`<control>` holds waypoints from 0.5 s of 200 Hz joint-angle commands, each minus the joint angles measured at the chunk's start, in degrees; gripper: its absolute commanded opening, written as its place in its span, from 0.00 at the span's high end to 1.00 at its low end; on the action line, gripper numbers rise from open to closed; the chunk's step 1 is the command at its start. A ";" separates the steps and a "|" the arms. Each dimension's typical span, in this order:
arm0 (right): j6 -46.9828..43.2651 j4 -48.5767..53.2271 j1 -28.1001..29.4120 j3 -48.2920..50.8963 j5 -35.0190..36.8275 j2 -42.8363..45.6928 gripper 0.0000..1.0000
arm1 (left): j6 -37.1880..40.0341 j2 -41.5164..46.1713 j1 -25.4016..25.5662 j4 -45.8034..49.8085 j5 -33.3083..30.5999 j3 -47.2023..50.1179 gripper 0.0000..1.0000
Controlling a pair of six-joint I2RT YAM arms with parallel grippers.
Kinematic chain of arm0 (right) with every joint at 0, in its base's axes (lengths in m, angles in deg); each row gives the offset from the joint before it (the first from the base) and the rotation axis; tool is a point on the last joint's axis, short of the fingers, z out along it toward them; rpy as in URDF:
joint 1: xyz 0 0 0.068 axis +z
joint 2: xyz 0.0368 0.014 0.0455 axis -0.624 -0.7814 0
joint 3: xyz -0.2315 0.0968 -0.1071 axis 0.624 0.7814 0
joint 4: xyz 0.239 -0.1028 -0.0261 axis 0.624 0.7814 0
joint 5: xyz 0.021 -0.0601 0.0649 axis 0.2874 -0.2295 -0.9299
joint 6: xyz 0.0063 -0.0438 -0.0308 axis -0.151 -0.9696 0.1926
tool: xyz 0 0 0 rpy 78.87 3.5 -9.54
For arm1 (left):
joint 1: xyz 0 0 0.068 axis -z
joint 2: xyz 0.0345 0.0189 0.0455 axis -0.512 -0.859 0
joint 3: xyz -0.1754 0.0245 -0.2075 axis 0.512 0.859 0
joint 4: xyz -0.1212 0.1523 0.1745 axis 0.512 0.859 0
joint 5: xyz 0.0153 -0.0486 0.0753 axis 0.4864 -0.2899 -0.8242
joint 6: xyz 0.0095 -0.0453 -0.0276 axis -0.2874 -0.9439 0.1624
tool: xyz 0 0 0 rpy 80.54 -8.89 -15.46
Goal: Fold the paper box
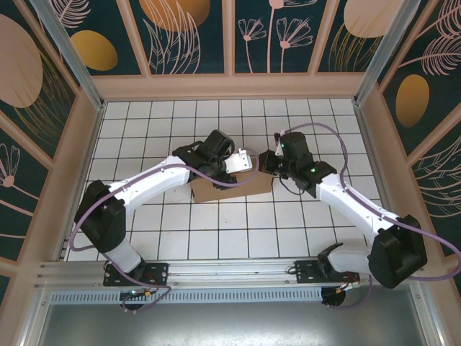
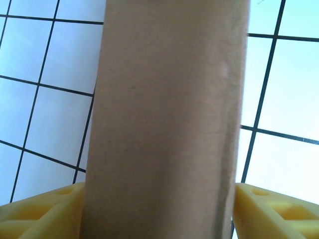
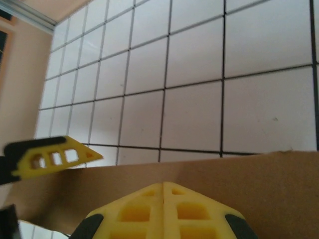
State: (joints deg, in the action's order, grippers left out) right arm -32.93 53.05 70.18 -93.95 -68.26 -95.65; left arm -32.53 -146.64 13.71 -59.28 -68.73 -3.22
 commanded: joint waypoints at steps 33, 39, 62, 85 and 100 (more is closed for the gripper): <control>0.46 2.86 1.56 3.70 8.99 -2.70 1.00 | -4.12 6.72 -0.81 -6.64 5.41 4.77 0.26; 0.94 2.55 1.56 4.02 9.58 -2.26 1.00 | -5.34 8.01 -1.08 -7.87 6.12 5.67 0.26; 2.18 2.02 1.56 4.44 10.46 -0.85 1.00 | -12.36 13.92 -2.41 -13.61 6.69 9.15 0.27; 2.76 1.66 1.57 4.11 10.46 -0.19 1.00 | -22.76 19.62 -2.46 -16.98 -0.30 10.50 0.29; 3.40 1.29 1.56 4.09 10.46 -0.26 1.00 | -29.58 21.41 -2.52 -15.19 -6.74 8.73 0.43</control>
State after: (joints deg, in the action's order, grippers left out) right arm -31.25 48.94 71.74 -92.40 -61.79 -95.43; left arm -48.29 -128.66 11.57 -71.13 -67.33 6.96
